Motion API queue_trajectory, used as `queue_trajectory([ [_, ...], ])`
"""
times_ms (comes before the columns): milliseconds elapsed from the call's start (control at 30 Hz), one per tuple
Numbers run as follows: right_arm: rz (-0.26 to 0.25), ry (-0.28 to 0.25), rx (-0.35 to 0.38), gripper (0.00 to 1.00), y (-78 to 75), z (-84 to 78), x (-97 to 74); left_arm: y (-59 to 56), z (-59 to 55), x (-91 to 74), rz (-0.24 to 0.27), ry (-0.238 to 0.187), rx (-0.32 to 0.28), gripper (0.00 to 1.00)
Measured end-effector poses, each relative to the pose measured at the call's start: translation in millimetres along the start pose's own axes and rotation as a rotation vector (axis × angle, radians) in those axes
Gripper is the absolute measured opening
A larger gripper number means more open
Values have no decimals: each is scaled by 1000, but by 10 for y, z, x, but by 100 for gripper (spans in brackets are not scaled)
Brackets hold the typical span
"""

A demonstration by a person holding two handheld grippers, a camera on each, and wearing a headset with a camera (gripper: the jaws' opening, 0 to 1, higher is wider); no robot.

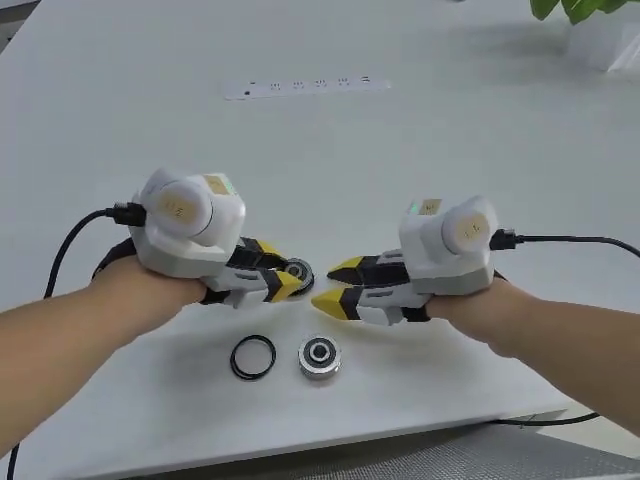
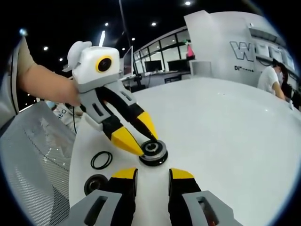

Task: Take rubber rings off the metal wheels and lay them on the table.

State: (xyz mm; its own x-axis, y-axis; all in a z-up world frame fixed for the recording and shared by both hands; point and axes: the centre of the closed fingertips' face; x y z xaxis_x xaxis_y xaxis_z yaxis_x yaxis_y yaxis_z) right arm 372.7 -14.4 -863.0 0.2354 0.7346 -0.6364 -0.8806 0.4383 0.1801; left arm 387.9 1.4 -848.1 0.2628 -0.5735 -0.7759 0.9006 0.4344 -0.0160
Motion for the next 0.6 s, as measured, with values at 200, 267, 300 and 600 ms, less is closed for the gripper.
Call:
queue_trajectory([
  [200, -4, -10, -10, 23, 12, 43, 12, 27, 1, 8, 10, 3, 1, 16],
  [267, -8, -16, -13, 23, 10, 67, 24, 46, 0, 9, 20, 6, -2, 14],
  [300, -9, -18, -15, 23, 10, 79, 29, 40, 7, 14, 19, 6, -1, 14],
  [600, -45, -36, -35, 24, 6, 202, 130, 27, 29, 19, 34, 7, -8, 14],
])
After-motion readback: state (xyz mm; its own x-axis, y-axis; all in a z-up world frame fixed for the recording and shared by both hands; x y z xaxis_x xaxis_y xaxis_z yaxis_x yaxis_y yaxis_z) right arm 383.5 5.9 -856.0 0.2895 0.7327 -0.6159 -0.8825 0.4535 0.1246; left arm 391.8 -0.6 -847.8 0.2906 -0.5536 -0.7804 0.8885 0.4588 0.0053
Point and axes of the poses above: the centre of the closed fingertips' face, and the gripper's own axes: x roughly forward along the fingers, y roughly to its left, z roughly out of its top, and after that the axes turned 11 degrees about y, right-handed
